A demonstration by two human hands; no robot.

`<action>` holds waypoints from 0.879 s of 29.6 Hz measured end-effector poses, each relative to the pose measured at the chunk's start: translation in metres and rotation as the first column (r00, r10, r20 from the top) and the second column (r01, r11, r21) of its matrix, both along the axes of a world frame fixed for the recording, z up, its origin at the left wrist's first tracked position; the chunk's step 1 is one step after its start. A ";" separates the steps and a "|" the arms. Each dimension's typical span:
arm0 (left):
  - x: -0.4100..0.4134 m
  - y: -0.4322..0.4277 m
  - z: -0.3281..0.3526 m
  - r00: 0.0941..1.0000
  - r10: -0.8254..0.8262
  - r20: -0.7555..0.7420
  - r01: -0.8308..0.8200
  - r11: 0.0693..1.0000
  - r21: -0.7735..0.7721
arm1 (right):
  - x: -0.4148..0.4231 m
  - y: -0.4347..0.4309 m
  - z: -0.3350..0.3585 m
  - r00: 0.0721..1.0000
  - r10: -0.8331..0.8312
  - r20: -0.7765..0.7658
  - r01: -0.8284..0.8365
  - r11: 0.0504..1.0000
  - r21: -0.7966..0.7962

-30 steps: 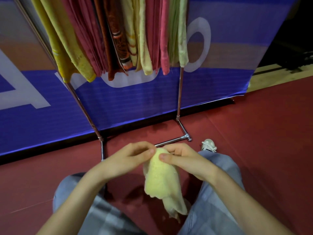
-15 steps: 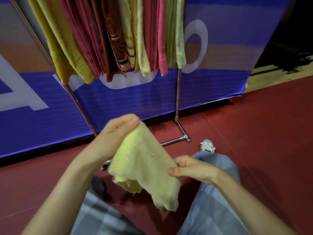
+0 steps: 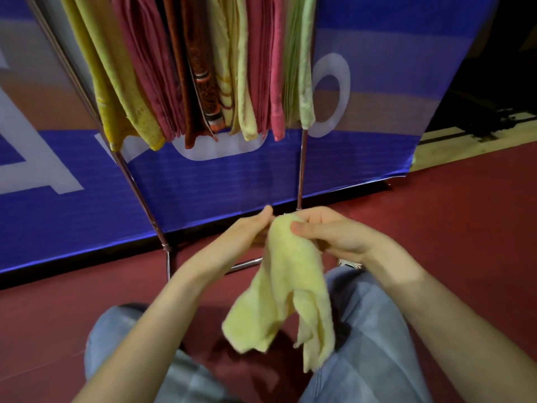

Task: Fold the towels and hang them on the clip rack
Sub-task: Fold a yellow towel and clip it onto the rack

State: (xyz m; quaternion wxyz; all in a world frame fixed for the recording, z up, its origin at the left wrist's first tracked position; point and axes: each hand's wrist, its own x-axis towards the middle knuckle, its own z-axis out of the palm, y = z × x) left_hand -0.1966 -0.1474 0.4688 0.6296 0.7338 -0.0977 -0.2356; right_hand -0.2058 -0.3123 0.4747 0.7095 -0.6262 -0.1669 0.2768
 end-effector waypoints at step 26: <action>-0.079 0.028 0.091 0.923 -0.064 0.378 0.155 0.964 -0.215 | -0.070 -0.002 0.077 0.993 0.054 0.105 -0.058 0.997 0.043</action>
